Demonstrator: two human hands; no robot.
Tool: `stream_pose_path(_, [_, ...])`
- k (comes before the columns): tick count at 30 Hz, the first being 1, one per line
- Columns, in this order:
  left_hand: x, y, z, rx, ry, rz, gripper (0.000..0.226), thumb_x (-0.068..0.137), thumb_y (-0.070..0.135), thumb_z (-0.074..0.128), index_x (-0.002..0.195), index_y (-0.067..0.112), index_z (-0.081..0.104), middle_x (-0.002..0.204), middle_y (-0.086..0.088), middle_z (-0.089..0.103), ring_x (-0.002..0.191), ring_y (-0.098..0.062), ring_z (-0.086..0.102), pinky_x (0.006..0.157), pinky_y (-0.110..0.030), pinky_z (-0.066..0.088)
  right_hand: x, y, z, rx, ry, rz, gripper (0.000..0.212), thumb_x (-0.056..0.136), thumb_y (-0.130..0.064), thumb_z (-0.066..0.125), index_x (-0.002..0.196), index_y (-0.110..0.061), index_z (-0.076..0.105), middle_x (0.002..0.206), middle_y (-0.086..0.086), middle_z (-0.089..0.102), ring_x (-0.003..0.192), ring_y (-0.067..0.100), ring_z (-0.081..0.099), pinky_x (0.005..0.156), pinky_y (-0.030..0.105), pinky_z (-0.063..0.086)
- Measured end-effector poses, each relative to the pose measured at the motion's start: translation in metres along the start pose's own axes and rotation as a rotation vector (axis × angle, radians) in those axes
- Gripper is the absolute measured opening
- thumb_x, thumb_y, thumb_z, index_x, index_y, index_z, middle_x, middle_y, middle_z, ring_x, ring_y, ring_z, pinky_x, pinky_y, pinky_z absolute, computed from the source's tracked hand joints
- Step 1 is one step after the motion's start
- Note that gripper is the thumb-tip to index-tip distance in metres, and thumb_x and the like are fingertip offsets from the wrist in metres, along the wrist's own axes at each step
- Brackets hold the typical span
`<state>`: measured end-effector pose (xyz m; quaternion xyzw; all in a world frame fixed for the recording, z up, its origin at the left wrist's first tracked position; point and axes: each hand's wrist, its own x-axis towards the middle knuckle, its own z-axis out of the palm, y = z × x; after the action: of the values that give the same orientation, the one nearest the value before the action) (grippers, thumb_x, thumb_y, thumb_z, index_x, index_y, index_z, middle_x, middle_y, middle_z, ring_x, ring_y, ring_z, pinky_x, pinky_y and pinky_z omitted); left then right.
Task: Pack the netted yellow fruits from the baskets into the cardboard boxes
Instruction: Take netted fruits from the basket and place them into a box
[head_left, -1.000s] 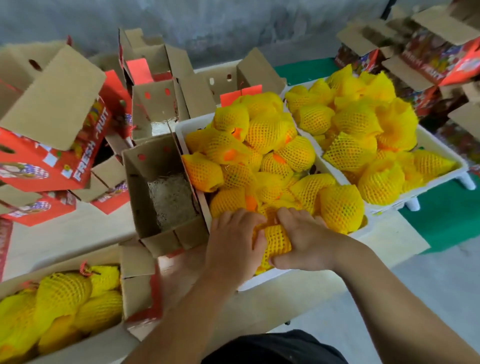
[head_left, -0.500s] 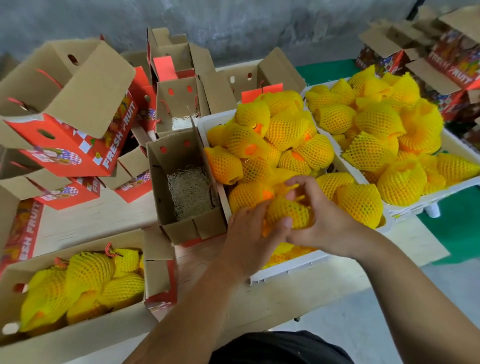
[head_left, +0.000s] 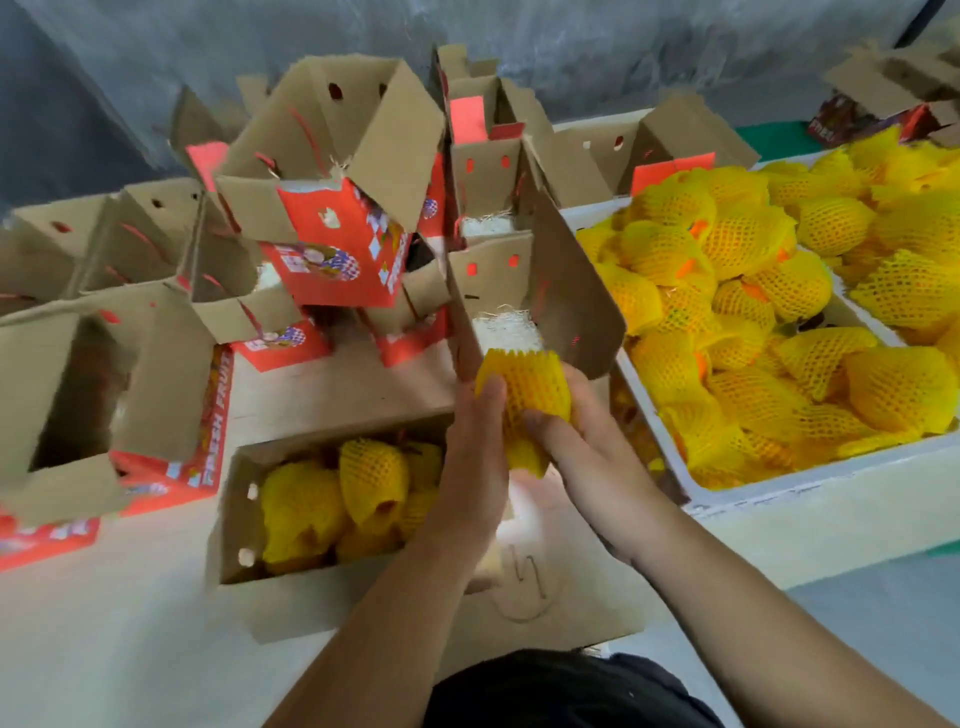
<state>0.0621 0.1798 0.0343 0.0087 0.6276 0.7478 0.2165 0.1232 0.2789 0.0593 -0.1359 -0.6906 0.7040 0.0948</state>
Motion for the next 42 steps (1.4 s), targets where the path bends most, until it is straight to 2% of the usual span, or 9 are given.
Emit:
stream_pose_path(5, [-0.004,0.008,-0.1,0.648,-0.029,0.114,0.067,0.082,0.082,0.017,0.114,0.04,0.057,0.132,-0.001,0.062,0.129,-0.022,0.052,0.106,-0.034,0.035,0.007,0.013,0.075,-0.177,0.105,0.047,0.042,0.08,-0.037,0.066,0.121,-0.029,0.064,0.098,-0.013,0.073,0.089,-0.004,0.066,0.075,0.014,0.051])
stream_pose_path(8, [-0.004,0.013,-0.18,0.869,0.137,0.378,0.039,0.099,0.057,0.042,0.119,0.032,0.065,0.12,0.013,0.066,0.118,-0.012,0.058,0.103,-0.037,0.043,0.018,0.036,0.096,-0.657,0.107,0.106,0.055,0.079,-0.054,0.074,0.124,-0.033,0.049,0.108,-0.005,0.067,0.099,0.015,0.064,0.082,0.032,0.051])
stream_pose_path(11, [0.0,0.006,-0.252,1.144,0.397,0.219,0.039,0.094,0.035,0.061,0.132,0.03,0.055,0.132,0.001,0.056,0.125,-0.028,0.05,0.106,-0.051,0.042,0.015,0.069,0.123,-1.245,0.0,0.19,0.057,0.086,-0.062,0.062,0.124,-0.027,0.039,0.123,0.006,0.062,0.12,0.033,0.054,0.093,0.045,0.043])
stream_pose_path(16, [0.001,-0.026,-0.288,0.642,0.28,-0.318,0.042,0.1,0.016,0.052,0.141,0.02,0.052,0.109,-0.003,0.065,0.089,-0.023,0.061,0.073,-0.032,0.05,0.02,0.091,0.143,-1.445,0.115,0.188,0.056,0.092,-0.074,0.036,0.121,-0.027,0.043,0.135,0.0,0.057,0.131,0.029,0.037,0.101,0.049,0.027])
stream_pose_path(19, [0.008,-0.033,-0.29,0.63,0.249,-0.234,0.033,0.105,0.017,0.045,0.136,0.023,0.057,0.097,0.011,0.062,0.077,-0.008,0.057,0.067,-0.029,0.043,0.022,0.092,0.134,-1.533,0.051,0.175,0.069,0.09,-0.08,0.026,0.137,-0.033,0.041,0.149,0.002,0.038,0.134,0.03,0.028,0.105,0.051,0.023])
stream_pose_path(26, [0.011,-0.039,-0.291,0.687,0.255,-0.17,0.037,0.108,0.021,0.042,0.143,0.021,0.055,0.124,0.003,0.061,0.12,-0.028,0.059,0.096,-0.034,0.044,0.003,0.094,0.119,-1.34,0.198,0.01,0.039,0.102,-0.048,0.039,0.135,-0.03,0.05,0.138,-0.002,0.06,0.133,0.026,0.032,0.105,0.048,0.022])
stream_pose_path(35, [-0.007,-0.037,-0.29,0.761,0.232,-0.175,0.04,0.109,0.026,0.042,0.147,0.018,0.049,0.134,-0.009,0.063,0.123,-0.034,0.059,0.109,-0.048,0.046,-0.006,0.098,0.098,-0.76,0.213,-0.101,0.049,0.096,-0.012,0.048,0.145,-0.019,0.05,0.142,0.001,0.054,0.131,0.022,0.044,0.113,0.038,0.025])
stream_pose_path(39, [-0.028,-0.041,-0.293,0.727,0.213,-0.182,0.043,0.11,0.031,0.038,0.153,0.026,0.041,0.143,-0.006,0.058,0.131,-0.032,0.055,0.113,-0.055,0.044,-0.011,0.102,0.098,-0.671,0.268,0.075,0.072,0.09,0.011,0.048,0.156,-0.013,0.031,0.16,0.012,0.024,0.144,0.027,0.026,0.12,0.035,0.018])
stream_pose_path(42, [-0.049,-0.044,-0.294,0.659,0.256,-0.176,0.046,0.112,0.032,0.035,0.157,0.03,0.034,0.15,-0.001,0.052,0.135,-0.029,0.051,0.116,-0.057,0.041,-0.006,0.102,0.095,-0.612,0.183,0.285,0.056,0.092,0.006,0.042,0.145,-0.014,0.047,0.137,0.02,0.057,0.121,0.038,0.051,0.11,0.051,0.043])
